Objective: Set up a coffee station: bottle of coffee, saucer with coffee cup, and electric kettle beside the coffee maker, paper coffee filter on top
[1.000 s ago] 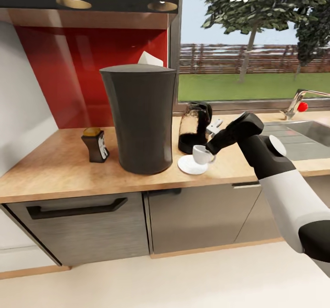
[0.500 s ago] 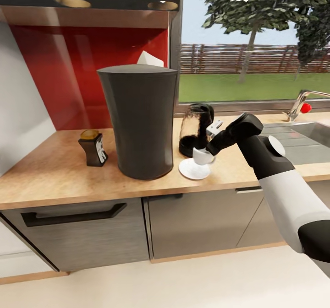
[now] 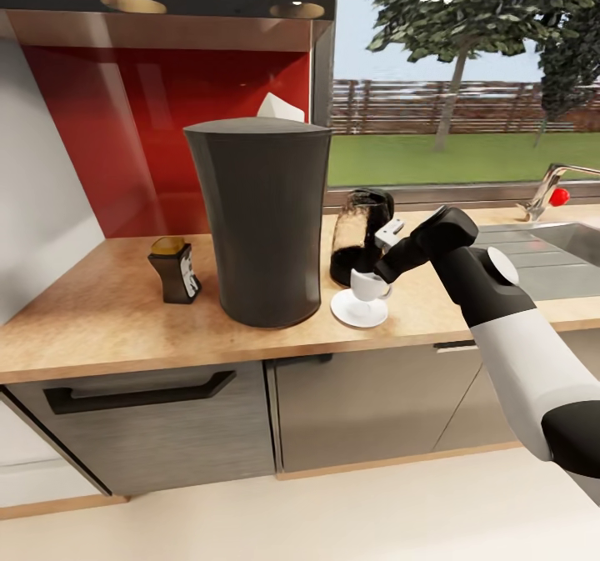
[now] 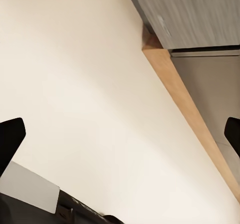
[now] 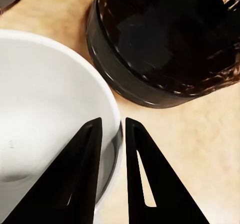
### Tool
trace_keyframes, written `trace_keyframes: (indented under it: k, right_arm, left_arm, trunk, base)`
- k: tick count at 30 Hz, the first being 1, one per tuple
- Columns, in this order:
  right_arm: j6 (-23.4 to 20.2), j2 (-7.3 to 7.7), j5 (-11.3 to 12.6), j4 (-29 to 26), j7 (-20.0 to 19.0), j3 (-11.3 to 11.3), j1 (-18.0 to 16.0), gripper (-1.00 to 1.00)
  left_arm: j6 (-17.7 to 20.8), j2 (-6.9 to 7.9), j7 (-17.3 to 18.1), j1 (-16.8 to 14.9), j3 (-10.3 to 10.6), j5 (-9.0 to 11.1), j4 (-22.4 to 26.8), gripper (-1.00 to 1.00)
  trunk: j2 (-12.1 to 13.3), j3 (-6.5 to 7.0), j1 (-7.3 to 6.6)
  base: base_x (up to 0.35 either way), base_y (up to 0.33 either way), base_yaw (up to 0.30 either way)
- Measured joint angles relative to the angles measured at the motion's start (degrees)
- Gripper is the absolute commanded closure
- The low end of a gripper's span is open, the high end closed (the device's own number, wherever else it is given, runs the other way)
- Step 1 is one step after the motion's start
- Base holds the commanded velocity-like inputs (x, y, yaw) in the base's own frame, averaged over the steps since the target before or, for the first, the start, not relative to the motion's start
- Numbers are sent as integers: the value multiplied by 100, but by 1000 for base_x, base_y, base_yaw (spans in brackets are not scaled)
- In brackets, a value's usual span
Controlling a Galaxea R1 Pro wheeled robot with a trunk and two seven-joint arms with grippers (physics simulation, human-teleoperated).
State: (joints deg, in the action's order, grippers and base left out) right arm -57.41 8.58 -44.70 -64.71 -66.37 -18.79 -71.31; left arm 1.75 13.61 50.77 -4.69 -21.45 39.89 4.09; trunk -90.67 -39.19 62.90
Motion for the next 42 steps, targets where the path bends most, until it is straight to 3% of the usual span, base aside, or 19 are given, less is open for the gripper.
trace_keyframes:
  k: [39, 42]
  right_arm:
    - [9, -52, 12, 476, 9, -19, 10, 100]
    - [8, -53, 16, 500, 9, -17, 19, 100]
  left_arm:
    - [0, 0, 0, -1, 0, 0, 0, -100]
    - [0, 0, -3, 0, 1, 0, 1, -100]
  trunk:
    - [0, 0, 0]
    - [-119, -53, 65]
  base:
    - [0, 1, 0]
    - [0, 0, 0]
